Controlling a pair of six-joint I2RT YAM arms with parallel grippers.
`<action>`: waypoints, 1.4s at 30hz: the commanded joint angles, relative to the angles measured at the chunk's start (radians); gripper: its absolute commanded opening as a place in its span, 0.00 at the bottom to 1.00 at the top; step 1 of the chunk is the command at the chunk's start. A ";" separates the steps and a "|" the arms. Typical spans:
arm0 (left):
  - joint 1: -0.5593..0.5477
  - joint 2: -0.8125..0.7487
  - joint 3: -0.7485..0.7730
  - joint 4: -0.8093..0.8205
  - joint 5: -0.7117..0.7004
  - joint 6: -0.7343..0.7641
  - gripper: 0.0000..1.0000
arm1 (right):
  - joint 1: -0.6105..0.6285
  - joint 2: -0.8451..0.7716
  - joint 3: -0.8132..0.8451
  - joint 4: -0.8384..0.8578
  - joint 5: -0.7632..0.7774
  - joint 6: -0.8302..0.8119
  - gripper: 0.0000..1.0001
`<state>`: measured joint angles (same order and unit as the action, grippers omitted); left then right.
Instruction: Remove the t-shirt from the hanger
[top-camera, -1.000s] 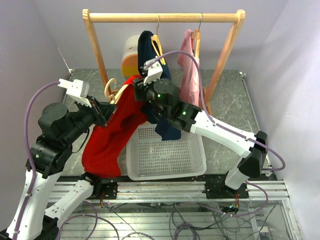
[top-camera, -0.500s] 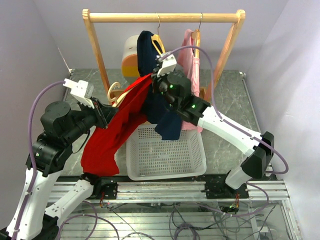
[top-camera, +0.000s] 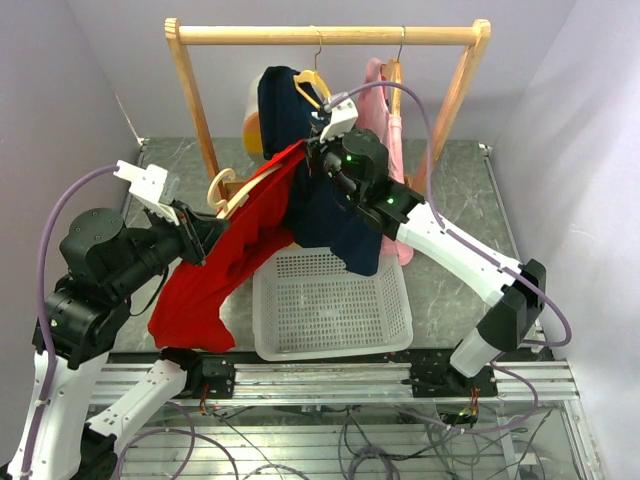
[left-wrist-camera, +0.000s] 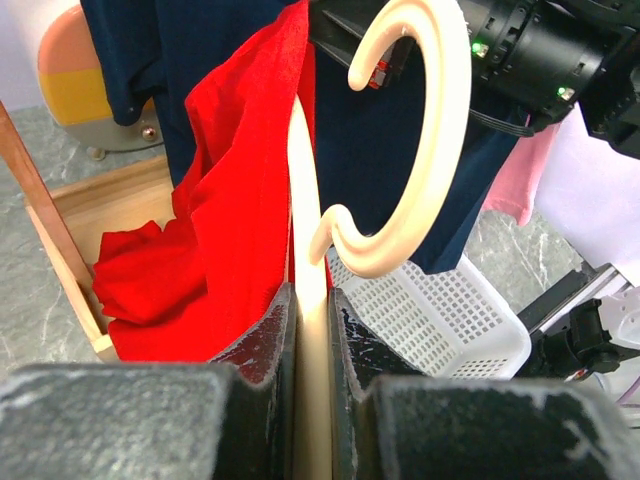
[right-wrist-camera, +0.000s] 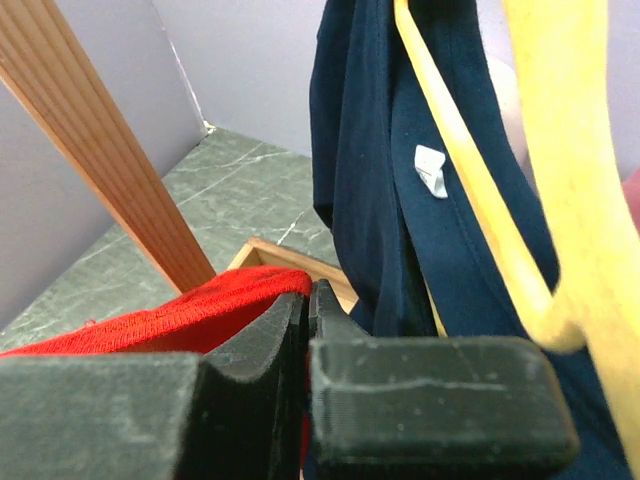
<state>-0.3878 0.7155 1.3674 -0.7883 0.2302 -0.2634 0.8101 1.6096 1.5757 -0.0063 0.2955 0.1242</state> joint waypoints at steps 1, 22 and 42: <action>0.003 -0.040 0.091 -0.122 -0.001 0.036 0.07 | -0.114 0.059 0.061 -0.020 0.190 -0.025 0.00; 0.003 -0.121 0.080 0.018 0.029 0.029 0.07 | -0.158 0.109 -0.083 -0.050 0.021 0.104 0.00; 0.003 -0.125 -0.298 0.505 -0.245 -0.126 0.07 | 0.142 -0.192 -0.260 -0.046 0.118 0.063 0.00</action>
<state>-0.3878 0.5770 1.1366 -0.5224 0.0669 -0.3355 0.9367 1.5352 1.3418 -0.0280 0.3096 0.2188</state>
